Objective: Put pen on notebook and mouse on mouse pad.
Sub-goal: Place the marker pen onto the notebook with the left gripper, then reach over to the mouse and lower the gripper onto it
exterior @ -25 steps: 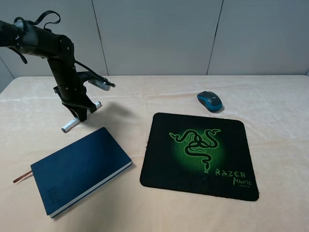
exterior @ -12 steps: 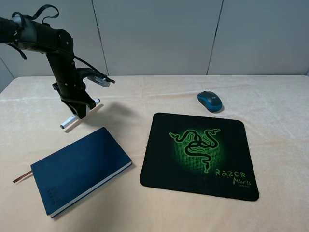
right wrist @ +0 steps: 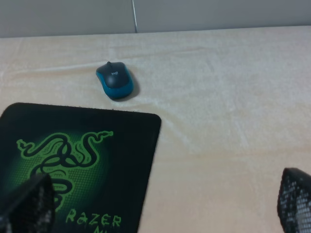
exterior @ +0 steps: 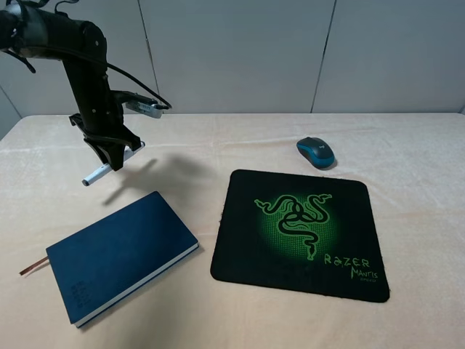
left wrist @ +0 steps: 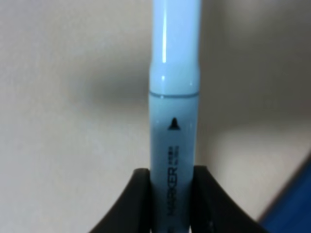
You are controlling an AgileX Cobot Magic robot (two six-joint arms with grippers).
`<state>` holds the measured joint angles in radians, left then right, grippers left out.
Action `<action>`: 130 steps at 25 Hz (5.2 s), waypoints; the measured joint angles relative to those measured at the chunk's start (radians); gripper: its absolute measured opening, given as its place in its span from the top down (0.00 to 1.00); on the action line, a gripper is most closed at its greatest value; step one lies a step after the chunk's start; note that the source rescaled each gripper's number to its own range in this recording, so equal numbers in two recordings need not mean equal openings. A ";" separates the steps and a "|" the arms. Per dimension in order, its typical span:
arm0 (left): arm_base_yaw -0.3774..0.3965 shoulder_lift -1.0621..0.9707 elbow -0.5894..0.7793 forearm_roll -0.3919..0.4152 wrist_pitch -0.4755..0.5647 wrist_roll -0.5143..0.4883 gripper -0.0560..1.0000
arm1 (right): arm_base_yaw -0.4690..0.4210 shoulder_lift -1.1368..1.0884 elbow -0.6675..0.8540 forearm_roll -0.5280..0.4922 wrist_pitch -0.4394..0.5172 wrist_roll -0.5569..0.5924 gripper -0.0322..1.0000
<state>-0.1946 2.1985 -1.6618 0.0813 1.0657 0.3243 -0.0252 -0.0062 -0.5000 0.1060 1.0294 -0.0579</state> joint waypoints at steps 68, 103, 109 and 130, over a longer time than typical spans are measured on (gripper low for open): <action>-0.273 -0.515 0.896 -0.029 -0.456 -0.154 0.95 | 0.000 0.000 0.000 0.000 0.000 0.000 0.00; -0.273 -0.913 0.786 -0.075 -0.104 -0.156 0.00 | 0.000 0.000 0.000 0.000 0.000 0.000 0.00; -0.273 -1.212 0.786 -0.063 0.011 -0.157 0.00 | 0.000 0.000 0.000 0.000 0.000 0.000 0.00; -0.242 -1.942 0.948 -0.089 0.099 -0.104 0.00 | 0.000 0.000 0.000 0.000 0.000 0.000 0.00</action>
<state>-0.4363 0.2563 -0.7141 -0.0078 1.1648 0.2201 -0.0252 -0.0062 -0.5000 0.1060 1.0294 -0.0579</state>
